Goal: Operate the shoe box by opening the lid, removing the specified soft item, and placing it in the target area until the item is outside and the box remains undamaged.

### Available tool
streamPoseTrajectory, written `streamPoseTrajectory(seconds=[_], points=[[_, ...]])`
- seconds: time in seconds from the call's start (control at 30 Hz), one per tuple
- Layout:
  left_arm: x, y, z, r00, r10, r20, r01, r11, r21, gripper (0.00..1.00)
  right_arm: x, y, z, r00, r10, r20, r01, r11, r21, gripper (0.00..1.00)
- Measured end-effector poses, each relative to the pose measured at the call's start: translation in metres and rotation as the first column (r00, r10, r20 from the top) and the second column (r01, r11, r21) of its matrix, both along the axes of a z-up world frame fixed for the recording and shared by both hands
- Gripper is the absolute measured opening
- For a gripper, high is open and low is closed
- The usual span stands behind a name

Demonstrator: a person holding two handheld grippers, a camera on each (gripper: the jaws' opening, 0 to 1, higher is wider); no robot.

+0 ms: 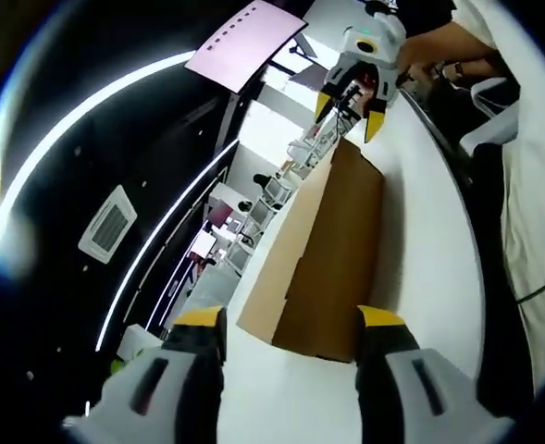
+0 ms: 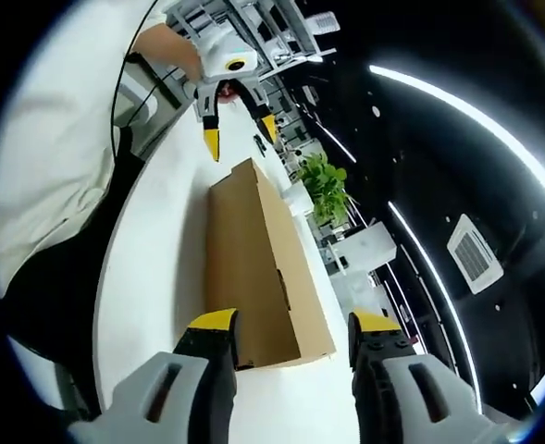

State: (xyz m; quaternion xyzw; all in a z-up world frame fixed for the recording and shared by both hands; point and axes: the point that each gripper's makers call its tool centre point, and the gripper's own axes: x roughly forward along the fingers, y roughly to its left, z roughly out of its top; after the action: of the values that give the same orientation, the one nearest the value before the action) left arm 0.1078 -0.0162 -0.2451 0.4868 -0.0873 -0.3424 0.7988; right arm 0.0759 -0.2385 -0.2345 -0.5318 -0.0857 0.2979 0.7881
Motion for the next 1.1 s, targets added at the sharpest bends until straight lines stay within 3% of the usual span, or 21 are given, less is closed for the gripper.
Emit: streamPoseTrajectory(seconds=[0.1, 0.17, 0.37, 0.53, 0.63, 0.7, 0.8, 0.97, 1.1], points=[[0.001, 0.0, 0.003, 1.0, 0.01, 0.014, -0.01, 1.0, -0.022, 0.53, 0.001, 0.0, -0.001, 1.0, 0.007, 0.004, -0.007, 1.0, -0.008, 0.47], [0.003, 0.001, -0.004, 1.0, 0.014, -0.026, -0.015, 0.999, -0.028, 0.53, 0.001, 0.001, -0.004, 1.0, 0.013, -0.003, -0.013, 1.0, -0.02, 0.47], [0.0, -0.004, -0.004, 1.0, -0.008, 0.009, 0.008, 1.0, -0.02, 0.55, 0.005, 0.003, -0.009, 0.999, 0.033, 0.015, -0.032, 0.998, -0.06, 0.47], [0.003, -0.007, -0.005, 0.999, -0.014, 0.029, 0.014, 1.0, 0.014, 0.48, 0.005, 0.002, -0.01, 1.0, 0.022, 0.021, -0.021, 0.998, -0.066, 0.46], [0.007, -0.007, -0.005, 0.998, 0.006, 0.065, -0.009, 0.998, 0.06, 0.48, 0.006, 0.0, -0.009, 0.999, 0.011, 0.033, -0.008, 0.996, -0.09, 0.43], [0.009, -0.006, -0.011, 0.998, 0.011, 0.056, -0.016, 0.996, 0.084, 0.46, 0.008, -0.004, -0.012, 0.999, -0.004, 0.048, 0.01, 0.992, -0.13, 0.41], [0.01, -0.005, -0.013, 0.998, 0.012, 0.056, -0.017, 0.996, 0.087, 0.41, 0.009, -0.003, -0.016, 0.999, -0.016, 0.047, 0.022, 0.991, -0.13, 0.4], [0.015, -0.001, -0.012, 0.995, 0.045, 0.086, -0.053, 0.994, 0.092, 0.43, 0.008, -0.001, -0.018, 0.999, -0.009, 0.04, 0.014, 0.994, -0.11, 0.41], [0.018, 0.001, -0.018, 0.996, 0.041, 0.074, -0.049, 0.993, 0.105, 0.43, 0.011, -0.004, -0.019, 0.998, -0.021, 0.056, 0.028, 0.992, -0.126, 0.41]])
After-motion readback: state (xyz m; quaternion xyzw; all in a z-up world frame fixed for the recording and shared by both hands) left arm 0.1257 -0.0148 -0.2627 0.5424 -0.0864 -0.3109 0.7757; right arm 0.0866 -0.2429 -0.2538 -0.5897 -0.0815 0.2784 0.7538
